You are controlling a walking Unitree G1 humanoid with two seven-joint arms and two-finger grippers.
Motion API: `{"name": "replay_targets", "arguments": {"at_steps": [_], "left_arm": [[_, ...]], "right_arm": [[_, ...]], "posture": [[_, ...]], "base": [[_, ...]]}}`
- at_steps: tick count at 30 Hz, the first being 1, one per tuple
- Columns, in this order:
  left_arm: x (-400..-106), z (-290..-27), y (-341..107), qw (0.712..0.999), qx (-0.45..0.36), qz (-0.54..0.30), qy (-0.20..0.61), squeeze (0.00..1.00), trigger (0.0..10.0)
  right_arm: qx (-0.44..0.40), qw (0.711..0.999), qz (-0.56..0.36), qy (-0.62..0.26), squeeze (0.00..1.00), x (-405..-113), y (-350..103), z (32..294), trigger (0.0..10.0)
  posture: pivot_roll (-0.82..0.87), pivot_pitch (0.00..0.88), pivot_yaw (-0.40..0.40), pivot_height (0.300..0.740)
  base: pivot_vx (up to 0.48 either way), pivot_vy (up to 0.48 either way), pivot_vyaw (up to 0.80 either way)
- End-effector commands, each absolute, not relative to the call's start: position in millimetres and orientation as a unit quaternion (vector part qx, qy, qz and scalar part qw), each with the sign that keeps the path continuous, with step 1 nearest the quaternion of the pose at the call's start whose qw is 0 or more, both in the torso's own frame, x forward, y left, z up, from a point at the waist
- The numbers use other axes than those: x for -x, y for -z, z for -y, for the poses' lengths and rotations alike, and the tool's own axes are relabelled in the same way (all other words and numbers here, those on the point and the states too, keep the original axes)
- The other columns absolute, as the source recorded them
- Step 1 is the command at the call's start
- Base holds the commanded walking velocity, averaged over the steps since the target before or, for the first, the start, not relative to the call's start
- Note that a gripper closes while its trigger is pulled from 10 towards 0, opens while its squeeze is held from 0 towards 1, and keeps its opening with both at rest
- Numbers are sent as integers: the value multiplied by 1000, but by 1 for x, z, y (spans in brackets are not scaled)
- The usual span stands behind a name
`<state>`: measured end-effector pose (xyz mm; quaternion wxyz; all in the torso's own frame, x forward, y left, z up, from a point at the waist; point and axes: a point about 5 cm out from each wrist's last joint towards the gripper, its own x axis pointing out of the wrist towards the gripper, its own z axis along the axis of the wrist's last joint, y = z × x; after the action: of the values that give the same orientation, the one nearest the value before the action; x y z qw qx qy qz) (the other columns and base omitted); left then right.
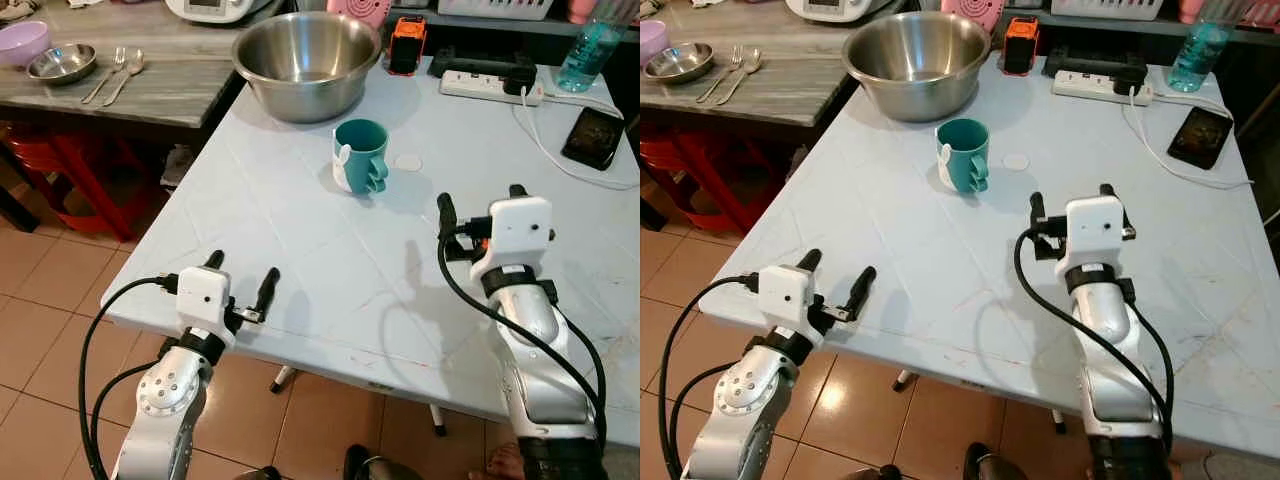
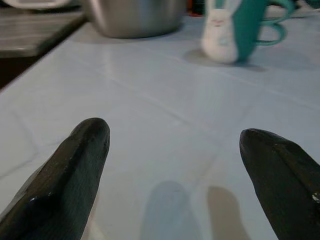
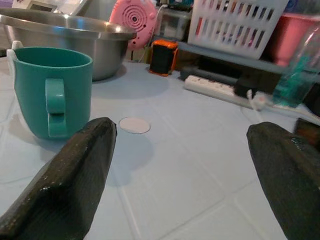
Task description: Setting the table
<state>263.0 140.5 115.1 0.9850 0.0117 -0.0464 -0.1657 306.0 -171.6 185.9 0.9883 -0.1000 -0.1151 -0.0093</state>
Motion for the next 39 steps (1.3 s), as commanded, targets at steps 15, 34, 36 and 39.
{"name": "replay_targets", "arguments": {"at_steps": [15, 34, 36, 39], "left_arm": [[-250, -136, -125, 967, -33, 51, 246, 0, 10000], [-243, -136, -126, 969, -32, 40, 244, 0, 10000], [-242, -136, -126, 969, -32, 40, 243, 0, 10000], [-242, -136, -126, 969, -31, 38, 240, 0, 10000]], "right_arm": [[55, 991, 78, -95, 0, -348, -185, 144, 10000], [85, 977, 102, -164, 0, -379, -208, 120, 10000], [89, 976, 108, -165, 0, -380, -211, 119, 8745], [103, 971, 123, -176, 0, -382, -216, 115, 3961]], "posture": [[-99, 259, 36, 740], [-77, 288, 36, 740], [-75, 287, 33, 740], [-75, 287, 32, 740]], "base": [[0, 0, 0], [0, 0, 0], [0, 0, 0], [0, 0, 0]]}}
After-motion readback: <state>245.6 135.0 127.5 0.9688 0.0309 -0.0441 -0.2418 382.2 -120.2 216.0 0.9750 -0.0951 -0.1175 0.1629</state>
